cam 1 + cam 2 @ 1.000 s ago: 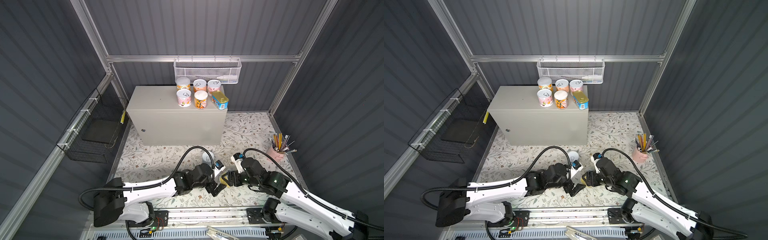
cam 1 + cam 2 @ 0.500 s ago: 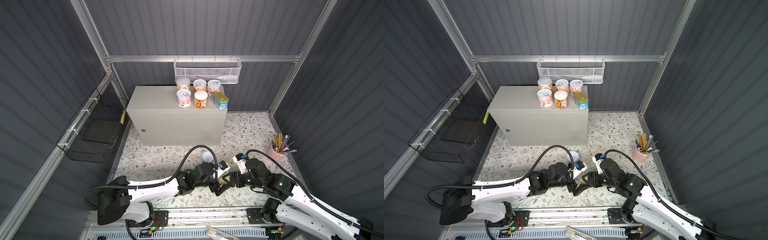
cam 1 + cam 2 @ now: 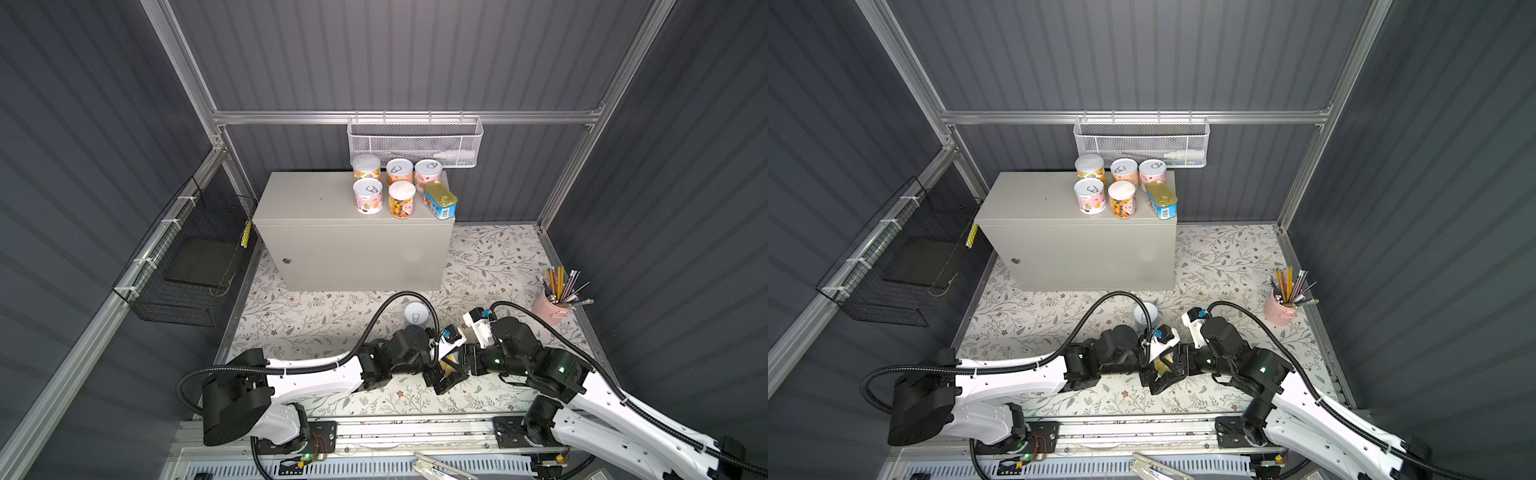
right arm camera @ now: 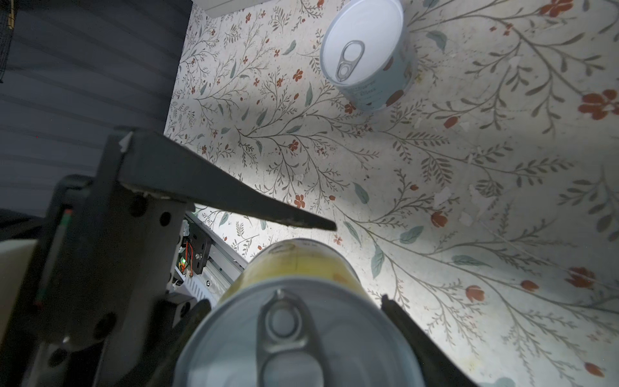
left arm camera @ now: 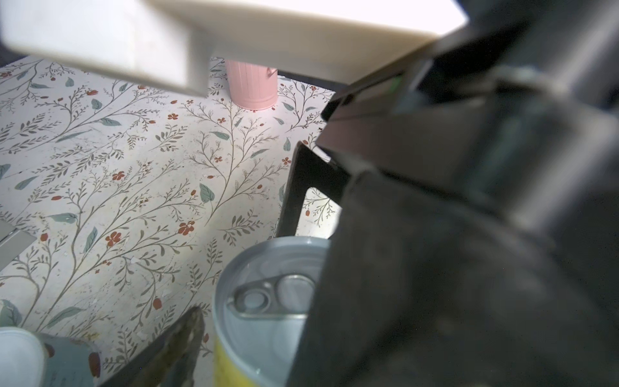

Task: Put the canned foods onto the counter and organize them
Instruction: 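Close the left gripper around the yellow can beside the right gripper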

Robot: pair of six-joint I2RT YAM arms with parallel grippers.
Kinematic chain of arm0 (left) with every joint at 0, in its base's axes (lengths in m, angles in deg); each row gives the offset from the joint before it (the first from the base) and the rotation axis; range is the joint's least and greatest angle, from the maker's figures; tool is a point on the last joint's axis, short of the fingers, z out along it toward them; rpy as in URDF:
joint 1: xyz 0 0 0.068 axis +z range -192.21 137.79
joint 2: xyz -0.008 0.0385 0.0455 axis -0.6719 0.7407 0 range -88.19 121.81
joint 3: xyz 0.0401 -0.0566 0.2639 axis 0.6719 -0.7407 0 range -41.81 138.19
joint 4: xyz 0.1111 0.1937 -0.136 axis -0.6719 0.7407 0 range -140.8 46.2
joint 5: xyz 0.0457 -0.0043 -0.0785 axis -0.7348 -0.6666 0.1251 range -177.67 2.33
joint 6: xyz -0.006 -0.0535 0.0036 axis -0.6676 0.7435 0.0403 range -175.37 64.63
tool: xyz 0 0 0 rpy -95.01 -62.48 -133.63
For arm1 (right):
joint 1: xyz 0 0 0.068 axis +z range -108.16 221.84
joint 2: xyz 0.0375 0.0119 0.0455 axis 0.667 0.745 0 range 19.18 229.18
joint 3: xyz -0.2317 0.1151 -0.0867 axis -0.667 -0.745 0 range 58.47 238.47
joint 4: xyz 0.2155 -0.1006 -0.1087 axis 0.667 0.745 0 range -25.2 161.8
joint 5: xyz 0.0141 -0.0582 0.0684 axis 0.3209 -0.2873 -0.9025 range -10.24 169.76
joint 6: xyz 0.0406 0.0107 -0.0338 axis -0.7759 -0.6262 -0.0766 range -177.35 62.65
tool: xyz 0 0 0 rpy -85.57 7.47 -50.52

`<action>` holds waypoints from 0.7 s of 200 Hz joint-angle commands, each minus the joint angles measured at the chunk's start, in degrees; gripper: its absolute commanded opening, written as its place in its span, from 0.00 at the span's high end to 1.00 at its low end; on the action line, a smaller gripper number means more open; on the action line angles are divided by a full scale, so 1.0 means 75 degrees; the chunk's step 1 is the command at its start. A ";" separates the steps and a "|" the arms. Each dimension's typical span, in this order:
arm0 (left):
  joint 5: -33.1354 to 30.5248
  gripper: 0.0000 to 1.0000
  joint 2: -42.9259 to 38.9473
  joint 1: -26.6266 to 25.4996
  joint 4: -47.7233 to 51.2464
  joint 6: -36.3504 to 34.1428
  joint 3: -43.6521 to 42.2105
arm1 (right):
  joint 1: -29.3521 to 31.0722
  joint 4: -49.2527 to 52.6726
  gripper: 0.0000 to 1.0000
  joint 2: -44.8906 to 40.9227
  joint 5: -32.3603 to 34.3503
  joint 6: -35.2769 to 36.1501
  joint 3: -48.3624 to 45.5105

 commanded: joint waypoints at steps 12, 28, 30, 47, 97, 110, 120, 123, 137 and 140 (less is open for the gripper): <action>-0.0116 0.05 -0.0237 0.0023 -0.0749 0.0060 -0.0217 | -0.0035 -0.0462 0.34 -0.0147 -0.0471 -0.0092 0.0006; -0.0119 0.06 -0.0227 0.0026 -0.0708 0.0097 -0.0206 | -0.0059 -0.0480 0.34 -0.0147 -0.0484 -0.0092 0.0007; -0.0117 0.06 -0.0217 0.0024 -0.0706 0.0093 -0.0207 | -0.0065 -0.0482 0.34 -0.0144 -0.0483 -0.0092 0.0001; -0.0105 0.07 -0.0186 0.0025 -0.0723 0.0120 -0.0214 | -0.0103 -0.0572 0.34 -0.0139 -0.0552 -0.0115 -0.0019; -0.0201 0.07 -0.0305 0.0035 -0.0944 0.0170 -0.0366 | -0.0254 -0.0430 0.34 -0.0145 -0.0600 -0.0028 0.0060; -0.0222 0.06 -0.0330 0.0035 -0.0917 0.0140 -0.0379 | -0.0282 -0.0437 0.34 -0.0166 -0.0600 -0.0025 0.0056; -0.0228 0.06 -0.0331 0.0035 -0.0904 0.0139 -0.0396 | -0.0294 -0.0435 0.34 -0.0191 -0.0601 -0.0022 0.0046; -0.0233 0.06 -0.0324 0.0035 -0.0902 0.0139 -0.0398 | -0.0303 -0.0422 0.35 -0.0206 -0.0595 -0.0022 0.0046; -0.0202 0.06 -0.0302 0.0035 -0.0913 0.0140 -0.0428 | -0.0328 -0.0405 0.35 -0.0232 -0.0601 -0.0022 0.0036; -0.0199 0.06 -0.0297 0.0035 -0.0932 0.0139 -0.0443 | -0.0322 -0.0408 0.35 -0.0248 -0.0602 -0.0022 0.0030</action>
